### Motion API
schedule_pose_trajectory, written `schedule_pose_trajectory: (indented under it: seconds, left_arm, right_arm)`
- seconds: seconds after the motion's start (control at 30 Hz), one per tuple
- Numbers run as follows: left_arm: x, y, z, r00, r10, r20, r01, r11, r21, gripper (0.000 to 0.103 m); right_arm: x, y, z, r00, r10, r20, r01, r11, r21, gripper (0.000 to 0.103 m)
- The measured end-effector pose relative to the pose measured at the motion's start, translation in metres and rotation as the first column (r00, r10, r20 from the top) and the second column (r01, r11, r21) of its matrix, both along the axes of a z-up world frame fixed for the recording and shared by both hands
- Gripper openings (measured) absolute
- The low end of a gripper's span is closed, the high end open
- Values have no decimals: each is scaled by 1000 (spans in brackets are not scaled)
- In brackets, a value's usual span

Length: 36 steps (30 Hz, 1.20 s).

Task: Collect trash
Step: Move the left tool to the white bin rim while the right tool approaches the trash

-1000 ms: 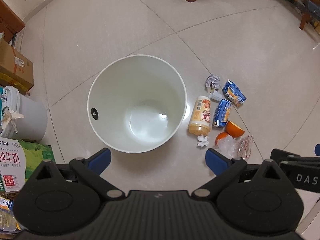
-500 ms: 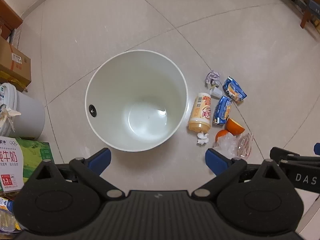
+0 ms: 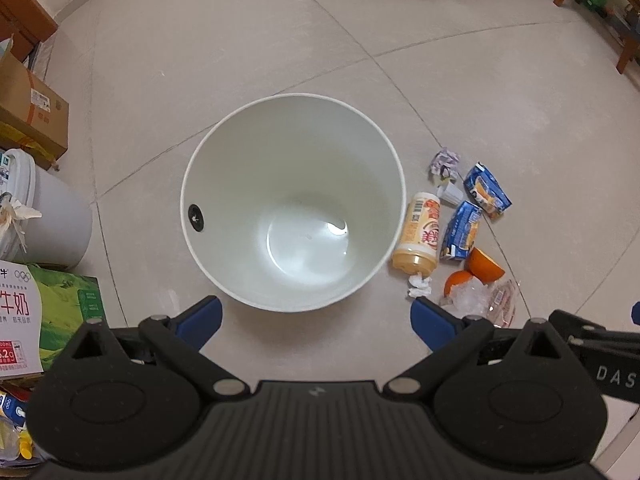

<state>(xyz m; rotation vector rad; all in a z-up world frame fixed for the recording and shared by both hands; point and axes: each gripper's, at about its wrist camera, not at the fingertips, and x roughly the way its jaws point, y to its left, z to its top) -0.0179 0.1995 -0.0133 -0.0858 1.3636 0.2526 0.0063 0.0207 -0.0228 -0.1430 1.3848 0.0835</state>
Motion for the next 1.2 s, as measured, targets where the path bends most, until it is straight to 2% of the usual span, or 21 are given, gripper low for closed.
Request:
schedule_pose_trajectory:
  seconds: [0.5,0.87,0.93,1.1,1.2]
  left_arm:
    - [14,41,-20,999,42,28,-43,999,29,97]
    - [20,103,-48,986,155,59,-158,986,51,95]
    - [21,111,-55,984,171,55,-174,983,52,90]
    - [25,125,-75,980,193,46,-195,980,37,69]
    - [29,130,-86,979,199,52,-201,979,39,63]
  right_arm:
    - [6,8,-20,1000,16,5,-16,1000,-20,103]
    - [8,13,-46,1000,21,-9,-21,999,-40,103]
    - [9,15,-52,1000,26,-13,-27,999,-42,103]
    - [13,20,-68,999,42,-14,-43,998,-42,103]
    - [15,22,-79,998,61,-14,-61,997,-44,103]
